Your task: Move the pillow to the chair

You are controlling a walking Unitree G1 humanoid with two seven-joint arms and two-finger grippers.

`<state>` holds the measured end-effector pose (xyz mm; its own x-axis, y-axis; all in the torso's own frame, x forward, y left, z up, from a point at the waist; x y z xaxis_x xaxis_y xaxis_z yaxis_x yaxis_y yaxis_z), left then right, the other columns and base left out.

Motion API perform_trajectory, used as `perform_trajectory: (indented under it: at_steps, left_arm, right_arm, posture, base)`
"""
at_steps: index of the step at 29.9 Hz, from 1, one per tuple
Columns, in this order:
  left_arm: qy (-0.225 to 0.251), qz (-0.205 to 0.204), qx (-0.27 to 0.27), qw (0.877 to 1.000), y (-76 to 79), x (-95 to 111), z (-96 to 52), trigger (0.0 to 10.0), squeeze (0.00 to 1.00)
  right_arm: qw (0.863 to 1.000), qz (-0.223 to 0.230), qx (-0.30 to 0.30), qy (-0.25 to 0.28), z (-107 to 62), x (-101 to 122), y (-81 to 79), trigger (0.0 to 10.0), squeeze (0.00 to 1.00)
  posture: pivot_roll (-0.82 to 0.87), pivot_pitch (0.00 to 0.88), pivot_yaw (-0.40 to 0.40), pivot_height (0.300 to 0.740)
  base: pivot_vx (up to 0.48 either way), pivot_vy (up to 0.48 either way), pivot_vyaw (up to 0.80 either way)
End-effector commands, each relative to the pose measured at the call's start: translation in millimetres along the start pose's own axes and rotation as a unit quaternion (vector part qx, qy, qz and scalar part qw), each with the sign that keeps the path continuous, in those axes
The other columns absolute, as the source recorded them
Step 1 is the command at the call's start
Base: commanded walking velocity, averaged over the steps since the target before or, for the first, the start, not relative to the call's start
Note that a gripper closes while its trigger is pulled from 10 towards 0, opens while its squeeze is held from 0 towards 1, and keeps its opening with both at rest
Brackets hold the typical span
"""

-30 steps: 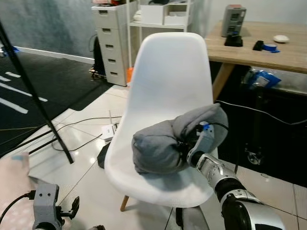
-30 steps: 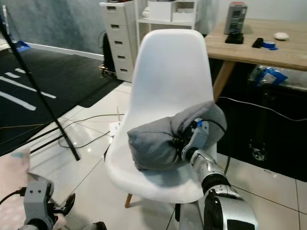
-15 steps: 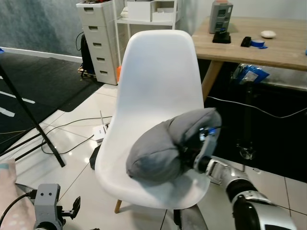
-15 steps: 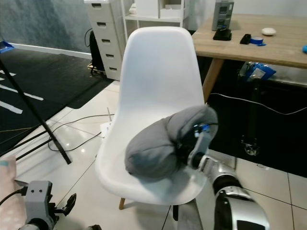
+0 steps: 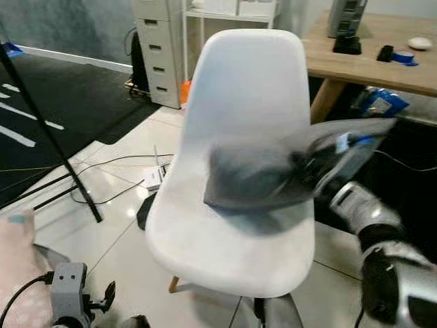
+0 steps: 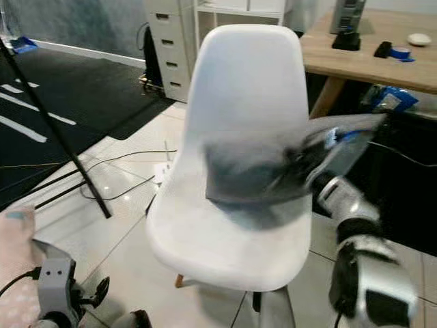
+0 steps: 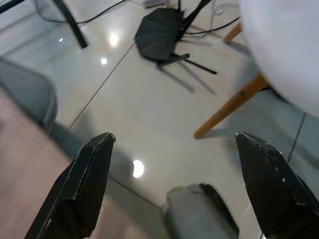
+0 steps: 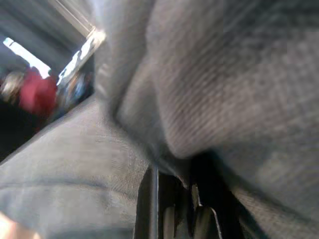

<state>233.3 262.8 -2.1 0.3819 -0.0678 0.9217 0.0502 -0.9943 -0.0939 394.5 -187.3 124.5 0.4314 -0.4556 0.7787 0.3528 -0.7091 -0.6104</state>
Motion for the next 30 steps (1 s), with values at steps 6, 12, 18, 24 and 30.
perform_trajectory:
  at_steps: [6, 12, 18, 24, 30]
  left_arm:
    - [-0.011, -0.008, 0.000, 1.000, 2.7, -9, -3.0, 10.0, 0.00]
    - [-0.010, -0.007, 0.002, 1.000, 0.4, -8, -2.2, 10.0, 0.00]
    - [-0.012, -0.010, 0.003, 1.000, 4.0, -10, -3.2, 10.0, 0.00]
    - [-0.014, -0.011, 0.002, 1.000, 5.3, -12, -4.2, 10.0, 0.00]
    - [-0.014, -0.012, 0.001, 1.000, 5.7, -12, -3.7, 10.0, 0.00]
  right_arm:
    - [0.966, 0.056, -0.006, -0.252, -5.6, -129, -1.5, 10.0, 0.00]
    - [0.955, 0.055, -0.069, -0.284, -13.8, -143, 10.6, 10.0, 0.00]
    - [0.967, -0.026, -0.183, -0.173, -19.1, -102, 43.6, 10.0, 0.00]
    - [0.973, -0.032, -0.205, -0.098, -20.8, -74, 50.8, 10.0, 1.00]
    - [0.980, -0.024, -0.186, -0.071, -16.7, -67, 46.1, 10.0, 1.00]
  posture:
    - [-0.11, 0.124, 0.028, 0.445]
    - [-0.11, 0.126, 0.023, 0.445]
    - [-0.11, 0.132, 0.019, 0.445]
    - [-0.11, 0.138, 0.021, 0.445]
    - [-0.12, 0.140, 0.020, 0.445]
  base:
    - [0.000, 0.000, 0.00]
    - [0.000, 0.000, 0.00]
    - [0.000, 0.000, 0.00]
    - [0.000, 0.000, 0.00]
    - [0.000, 0.000, 0.00]
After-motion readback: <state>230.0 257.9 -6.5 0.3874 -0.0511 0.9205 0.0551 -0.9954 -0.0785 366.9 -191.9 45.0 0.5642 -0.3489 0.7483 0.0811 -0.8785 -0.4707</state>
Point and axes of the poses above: a point about 5 cm out from each wrist's last joint towards the gripper, its own z axis pointing out of the wrist towards the gripper, its own x axis along the axis of the wrist's last joint, y = z × x, the point moved 3 cm from there along z, pointing out of the wrist towards the gripper, and after that the axes turned 6 degrees about z, right-handed, at the moved point
